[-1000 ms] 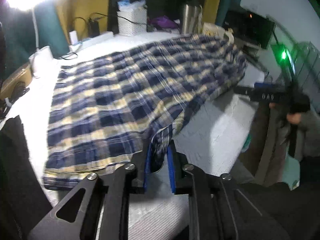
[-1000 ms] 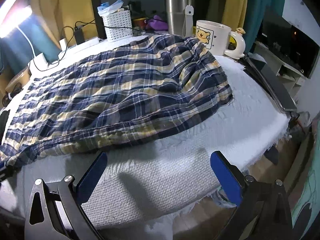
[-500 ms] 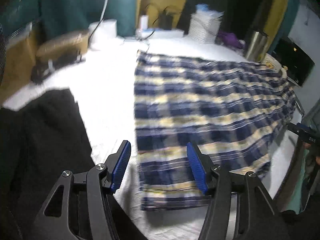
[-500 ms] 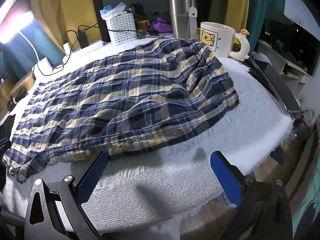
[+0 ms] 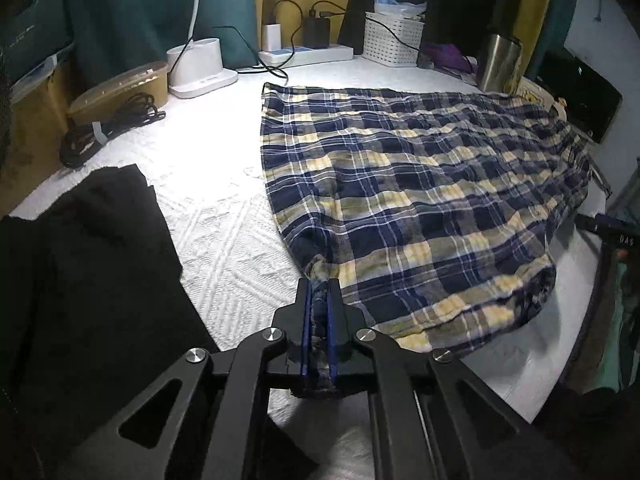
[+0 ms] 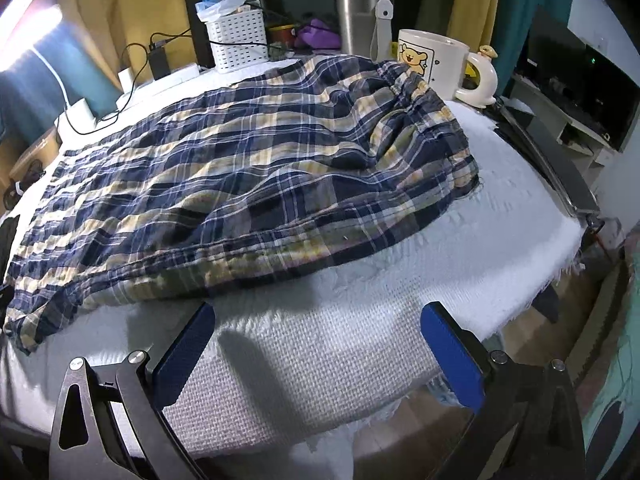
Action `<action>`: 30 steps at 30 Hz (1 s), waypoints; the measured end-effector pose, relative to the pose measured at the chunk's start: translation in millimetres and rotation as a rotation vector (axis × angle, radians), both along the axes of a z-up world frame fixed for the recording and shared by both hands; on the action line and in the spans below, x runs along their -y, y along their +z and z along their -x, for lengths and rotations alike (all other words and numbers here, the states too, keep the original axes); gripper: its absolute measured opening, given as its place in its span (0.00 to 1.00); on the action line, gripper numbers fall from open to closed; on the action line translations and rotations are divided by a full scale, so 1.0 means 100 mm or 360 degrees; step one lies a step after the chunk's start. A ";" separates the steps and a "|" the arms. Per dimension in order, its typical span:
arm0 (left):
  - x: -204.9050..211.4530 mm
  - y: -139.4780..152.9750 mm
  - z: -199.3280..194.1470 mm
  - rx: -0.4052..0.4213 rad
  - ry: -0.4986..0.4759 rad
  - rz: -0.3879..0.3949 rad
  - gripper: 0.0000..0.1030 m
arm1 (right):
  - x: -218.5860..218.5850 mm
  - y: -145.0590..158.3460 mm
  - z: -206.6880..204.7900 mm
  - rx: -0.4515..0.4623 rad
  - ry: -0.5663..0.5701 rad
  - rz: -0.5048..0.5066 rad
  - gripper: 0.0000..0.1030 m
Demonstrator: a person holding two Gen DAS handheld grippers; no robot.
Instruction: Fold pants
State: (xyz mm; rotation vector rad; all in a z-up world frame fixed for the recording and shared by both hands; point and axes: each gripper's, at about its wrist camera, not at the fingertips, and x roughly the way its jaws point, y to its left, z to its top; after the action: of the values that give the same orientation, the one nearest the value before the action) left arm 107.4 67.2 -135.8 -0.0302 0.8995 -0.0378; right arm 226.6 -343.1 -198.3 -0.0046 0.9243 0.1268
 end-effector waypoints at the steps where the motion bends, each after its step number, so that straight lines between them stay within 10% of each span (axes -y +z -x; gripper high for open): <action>1: 0.00 0.00 0.00 -0.0006 0.0004 -0.0010 0.06 | 0.01 0.00 0.01 -0.0001 -0.0006 0.0000 1.00; 9: -0.04 0.29 0.01 0.0098 -0.0019 0.0036 0.08 | 0.08 0.08 0.06 0.0028 -0.0036 -0.0031 1.00; 13: -0.02 0.39 -0.10 0.0153 -0.0022 -0.0004 0.54 | 0.10 0.14 0.06 0.0048 -0.0039 -0.0041 1.00; 30: 0.01 0.43 -0.92 0.0191 -0.0083 0.0025 0.57 | 0.28 0.19 -0.03 0.0052 -0.0108 -0.0069 1.00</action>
State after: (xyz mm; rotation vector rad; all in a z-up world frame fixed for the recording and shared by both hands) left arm 199.6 66.0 -93.1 -0.0189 0.7800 -0.0944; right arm 229.5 -371.2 -179.0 0.0645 0.8877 0.0833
